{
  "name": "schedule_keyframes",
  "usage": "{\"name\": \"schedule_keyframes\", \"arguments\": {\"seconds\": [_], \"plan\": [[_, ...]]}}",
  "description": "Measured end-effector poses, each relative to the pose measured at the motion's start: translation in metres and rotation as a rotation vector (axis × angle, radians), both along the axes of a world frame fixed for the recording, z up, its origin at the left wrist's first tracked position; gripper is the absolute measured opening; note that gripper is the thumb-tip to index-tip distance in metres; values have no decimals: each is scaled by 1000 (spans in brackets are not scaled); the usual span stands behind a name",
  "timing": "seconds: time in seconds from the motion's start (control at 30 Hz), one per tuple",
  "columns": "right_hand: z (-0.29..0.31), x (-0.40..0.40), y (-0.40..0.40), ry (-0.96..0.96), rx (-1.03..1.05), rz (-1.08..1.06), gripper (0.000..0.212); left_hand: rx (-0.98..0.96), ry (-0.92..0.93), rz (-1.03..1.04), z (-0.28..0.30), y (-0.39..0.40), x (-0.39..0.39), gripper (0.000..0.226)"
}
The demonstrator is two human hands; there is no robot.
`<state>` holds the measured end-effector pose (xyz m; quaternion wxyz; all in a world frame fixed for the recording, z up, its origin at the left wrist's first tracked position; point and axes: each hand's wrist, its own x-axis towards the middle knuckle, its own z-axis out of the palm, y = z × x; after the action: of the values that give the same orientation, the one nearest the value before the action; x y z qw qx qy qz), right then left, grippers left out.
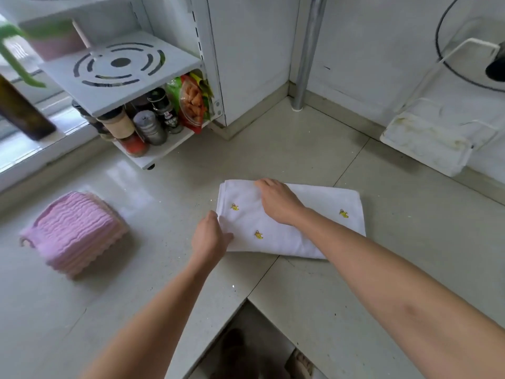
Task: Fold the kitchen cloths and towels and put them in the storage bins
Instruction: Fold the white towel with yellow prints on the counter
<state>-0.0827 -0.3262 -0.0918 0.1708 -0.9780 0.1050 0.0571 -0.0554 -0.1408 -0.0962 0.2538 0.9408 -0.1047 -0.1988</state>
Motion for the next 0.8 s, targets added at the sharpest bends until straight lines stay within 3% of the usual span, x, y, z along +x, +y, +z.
{"name": "schedule_keyframes", "arguments": {"seconds": [0.07, 0.17, 0.27, 0.37, 0.47, 0.67, 0.73, 0.8], "plan": [[1, 27, 7, 54, 33, 8, 46, -18, -43, -60, 0, 8, -2, 43], [-1, 56, 10, 116, 113, 40, 57, 63, -299, -421, -5, 16, -10, 46], [-1, 62, 7, 91, 177, 86, 31, 130, -484, -652, -14, 22, -13, 49], [1, 62, 0, 87, 226, 109, 2, 69, -325, -539, -12, 23, -9, 43], [6, 64, -5, 74, 387, 62, 31, -104, -86, -207, -6, 23, -4, 22], [7, 79, 10, -46, 569, 2, 13, -309, 331, 30, -5, 36, 8, 24], [-3, 81, 17, -40, 504, 21, 13, -304, 360, 36, -7, 37, 9, 22], [-15, 80, 21, -11, 360, 22, 9, -137, 263, -31, -11, 35, 9, 20]]}}
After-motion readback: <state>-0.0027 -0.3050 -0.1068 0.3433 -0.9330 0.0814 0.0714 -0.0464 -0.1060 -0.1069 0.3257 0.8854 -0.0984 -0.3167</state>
